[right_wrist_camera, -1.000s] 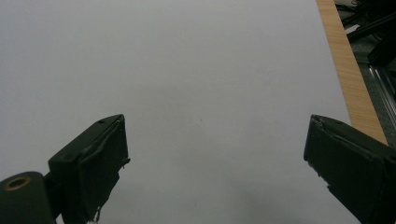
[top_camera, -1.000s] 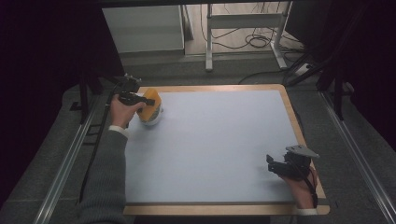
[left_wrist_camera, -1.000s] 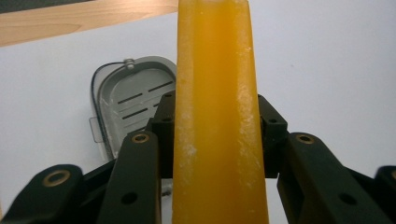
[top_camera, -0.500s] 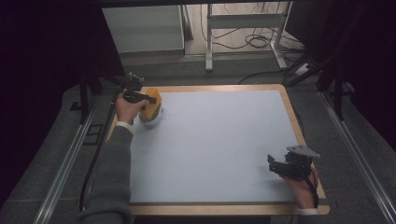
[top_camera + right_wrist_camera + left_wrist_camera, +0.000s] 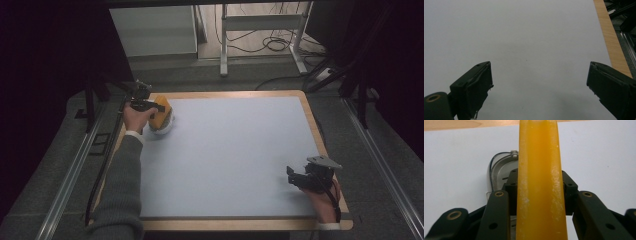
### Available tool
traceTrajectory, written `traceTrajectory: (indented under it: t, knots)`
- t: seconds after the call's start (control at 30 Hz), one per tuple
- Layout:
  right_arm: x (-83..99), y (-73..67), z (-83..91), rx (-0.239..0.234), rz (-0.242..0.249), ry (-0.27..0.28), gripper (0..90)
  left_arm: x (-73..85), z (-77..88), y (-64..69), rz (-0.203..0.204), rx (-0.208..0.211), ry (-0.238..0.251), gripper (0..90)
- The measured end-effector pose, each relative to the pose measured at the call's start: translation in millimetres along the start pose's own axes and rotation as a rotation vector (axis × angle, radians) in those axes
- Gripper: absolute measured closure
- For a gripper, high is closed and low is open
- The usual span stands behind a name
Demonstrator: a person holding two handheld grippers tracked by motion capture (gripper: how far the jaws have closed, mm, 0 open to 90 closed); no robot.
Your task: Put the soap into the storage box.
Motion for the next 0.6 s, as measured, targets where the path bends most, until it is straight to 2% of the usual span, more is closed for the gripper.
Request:
traceTrajectory:
  t: [0.1, 0.17, 0.37, 0.43, 0.6]
  knots:
    - [0.1, 0.2, 0.2, 0.000, 0.000, -0.002, 6.3, 2.0, -1.7, -1.2, 0.014, -0.016, 0.028, 61.1]
    - [0.1, 0.3, 0.1, 0.002, -0.001, -0.002, 6.3, 3.2, -4.3, -1.7, 0.010, -0.019, 0.012, 61.1]
    - [-0.1, -0.4, 0.3, -0.001, 0.003, -0.001, 6.3, 5.9, -6.5, -3.6, 0.021, -0.024, 0.030, 60.7]
    - [0.0, -0.6, -0.2, -0.002, 0.003, -0.001, 6.3, 4.6, -2.6, -2.6, 0.028, -0.023, 0.055, 54.2]
    - [-0.4, -1.9, -0.2, -0.008, 0.007, -0.006, 6.3, 4.3, 7.4, 0.1, -0.020, -0.072, 0.058, 37.0]
Point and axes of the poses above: each handheld gripper's, and its own axes: z roughly backward along the jaws, x roughly out of its underside, y roughly to its right, the point moved 2 cm from there along -z, roughly forward along the jaws, and after that the axes turned 12 degrees about z, right-handed, at the moved point
